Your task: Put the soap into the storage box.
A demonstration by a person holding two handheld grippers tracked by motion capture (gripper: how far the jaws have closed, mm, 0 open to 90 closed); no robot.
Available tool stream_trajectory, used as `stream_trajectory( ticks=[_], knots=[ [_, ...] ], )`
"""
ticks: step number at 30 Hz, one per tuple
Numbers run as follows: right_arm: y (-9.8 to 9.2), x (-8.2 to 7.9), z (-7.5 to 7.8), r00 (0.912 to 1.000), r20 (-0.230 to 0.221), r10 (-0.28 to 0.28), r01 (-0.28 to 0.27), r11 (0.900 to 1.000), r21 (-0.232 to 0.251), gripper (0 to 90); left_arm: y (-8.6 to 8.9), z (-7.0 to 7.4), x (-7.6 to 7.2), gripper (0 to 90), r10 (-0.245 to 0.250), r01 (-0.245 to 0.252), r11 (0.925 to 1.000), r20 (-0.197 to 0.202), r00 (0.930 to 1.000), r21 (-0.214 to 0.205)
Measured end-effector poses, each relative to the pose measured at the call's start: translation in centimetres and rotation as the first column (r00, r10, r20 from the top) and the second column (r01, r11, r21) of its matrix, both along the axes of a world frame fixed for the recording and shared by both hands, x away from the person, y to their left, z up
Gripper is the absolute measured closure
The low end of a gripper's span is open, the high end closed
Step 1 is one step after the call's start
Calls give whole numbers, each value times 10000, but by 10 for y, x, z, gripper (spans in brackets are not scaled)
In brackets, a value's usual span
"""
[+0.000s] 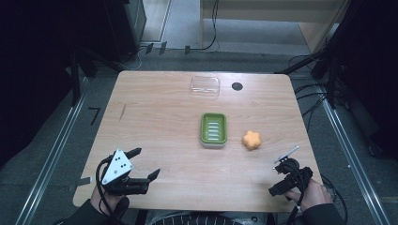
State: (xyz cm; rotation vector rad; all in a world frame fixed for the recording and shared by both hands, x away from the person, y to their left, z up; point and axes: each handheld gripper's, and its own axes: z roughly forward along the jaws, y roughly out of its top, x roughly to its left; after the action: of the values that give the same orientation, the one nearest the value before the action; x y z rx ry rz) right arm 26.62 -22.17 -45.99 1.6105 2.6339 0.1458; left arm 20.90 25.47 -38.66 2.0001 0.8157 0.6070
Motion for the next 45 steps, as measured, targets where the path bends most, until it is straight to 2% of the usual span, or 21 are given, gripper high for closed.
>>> stream_trajectory(
  ticks=[9,13,16,21,23,29,32,45],
  knots=[
    [0,-1,-1,9998,108,142,-142,9999,-6,1,-2,0,0,136,-82,83,9999,-44,10000,96],
    [3,0,-2,9994,127,310,-309,9995,-94,0,-2,0,1,136,-52,52,10000,-1,10000,-10],
    [3,0,-2,9994,167,311,-310,9995,-77,0,-4,0,3,136,-197,199,9997,-85,9998,171],
    [8,3,-2,9981,243,561,-557,9983,-157,0,-1,0,1,136,-20,20,10000,-12,10000,-4],
    [10,4,-3,9978,221,624,-618,9978,-238,0,-3,0,1,136,-91,92,9999,-42,9999,110],
    [15,6,-3,9963,274,814,-805,9963,-302,0,-2,0,0,136,-42,42,9999,-62,10000,112],
    [18,11,-2,9945,321,1000,-989,9945,-352,0,-1,0,0,136,-6,6,10000,-42,10000,89],
    [24,24,0,9927,528,1085,-1066,9936,-380,0,-1,0,0,136,-54,55,9999,-110,9999,119]
  ],
)
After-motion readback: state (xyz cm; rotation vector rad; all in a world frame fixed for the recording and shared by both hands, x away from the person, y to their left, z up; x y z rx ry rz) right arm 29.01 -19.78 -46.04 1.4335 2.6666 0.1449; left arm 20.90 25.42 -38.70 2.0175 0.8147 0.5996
